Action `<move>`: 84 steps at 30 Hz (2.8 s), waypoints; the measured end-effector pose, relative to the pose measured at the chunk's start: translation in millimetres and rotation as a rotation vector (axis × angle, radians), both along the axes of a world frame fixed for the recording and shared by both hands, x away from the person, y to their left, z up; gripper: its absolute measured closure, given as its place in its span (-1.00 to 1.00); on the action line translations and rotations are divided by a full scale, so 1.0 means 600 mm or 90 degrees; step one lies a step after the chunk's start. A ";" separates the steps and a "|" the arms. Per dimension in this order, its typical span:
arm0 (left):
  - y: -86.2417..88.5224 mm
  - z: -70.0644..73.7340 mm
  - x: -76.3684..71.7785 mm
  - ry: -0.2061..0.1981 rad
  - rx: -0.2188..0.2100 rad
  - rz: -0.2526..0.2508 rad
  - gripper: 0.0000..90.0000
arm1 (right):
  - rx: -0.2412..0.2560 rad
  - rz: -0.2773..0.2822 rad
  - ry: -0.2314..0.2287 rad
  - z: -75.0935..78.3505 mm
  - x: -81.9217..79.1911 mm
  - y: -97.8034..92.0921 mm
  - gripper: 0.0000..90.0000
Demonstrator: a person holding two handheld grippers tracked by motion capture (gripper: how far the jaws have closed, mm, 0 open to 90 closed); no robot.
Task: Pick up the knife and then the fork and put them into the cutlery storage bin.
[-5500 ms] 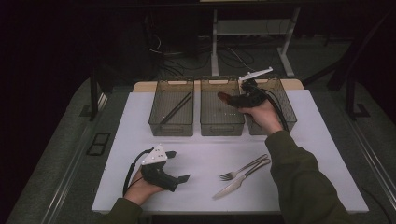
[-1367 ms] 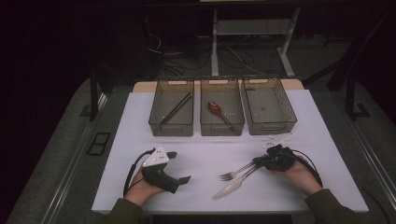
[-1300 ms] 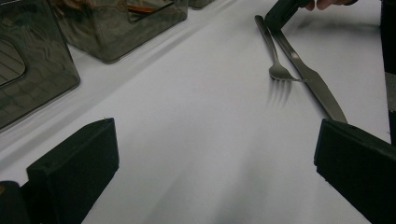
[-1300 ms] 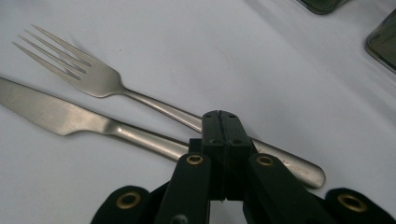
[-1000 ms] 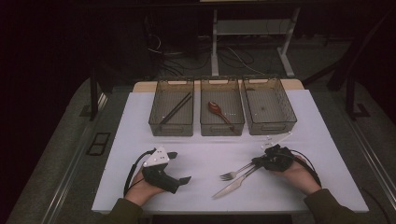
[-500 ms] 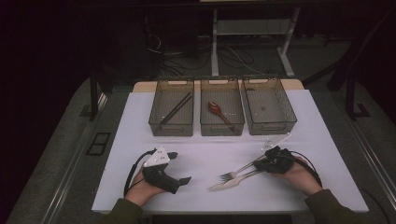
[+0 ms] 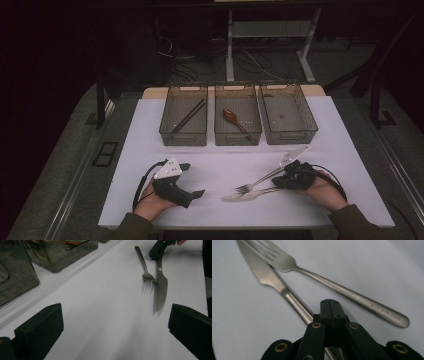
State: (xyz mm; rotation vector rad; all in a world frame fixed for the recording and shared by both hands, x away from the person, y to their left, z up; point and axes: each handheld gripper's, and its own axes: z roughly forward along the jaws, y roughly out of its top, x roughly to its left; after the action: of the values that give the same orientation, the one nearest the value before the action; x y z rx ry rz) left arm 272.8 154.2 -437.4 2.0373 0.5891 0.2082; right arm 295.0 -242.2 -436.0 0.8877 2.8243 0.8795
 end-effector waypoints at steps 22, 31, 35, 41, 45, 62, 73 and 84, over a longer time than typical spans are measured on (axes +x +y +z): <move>-0.001 0.000 0.000 0.001 0.002 0.000 -1.00 | -0.016 0.069 0.024 0.010 -0.038 -0.002 0.92; -0.001 0.000 0.000 0.001 0.002 0.000 -1.00 | -0.029 0.091 0.023 0.052 -0.034 0.020 0.54; -0.002 0.000 -0.001 0.000 0.003 -0.001 -1.00 | -0.065 0.123 0.022 0.048 -0.027 0.041 0.53; -0.002 0.000 0.000 0.000 0.003 -0.001 -1.00 | -0.130 0.153 0.040 0.040 -0.025 0.072 0.53; -0.002 0.000 0.000 0.000 0.004 -0.002 -1.00 | -0.163 0.163 0.056 0.036 -0.025 0.088 0.57; -0.002 -0.001 0.000 -0.001 0.002 -0.002 -1.00 | -0.296 0.194 0.048 0.029 -0.028 0.132 0.75; -0.001 0.000 0.000 0.000 0.004 -0.003 -1.00 | -0.258 0.218 0.049 0.030 -0.029 0.118 0.75; -0.001 0.000 0.000 -0.001 0.004 -0.004 -1.00 | -0.201 0.236 0.050 0.038 -0.033 0.111 0.75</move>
State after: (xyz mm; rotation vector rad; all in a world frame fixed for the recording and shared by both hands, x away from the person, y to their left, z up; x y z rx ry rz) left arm 272.6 153.5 -437.3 2.0443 0.5819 0.2082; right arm 275.4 -175.6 -413.3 0.3751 3.1279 0.4036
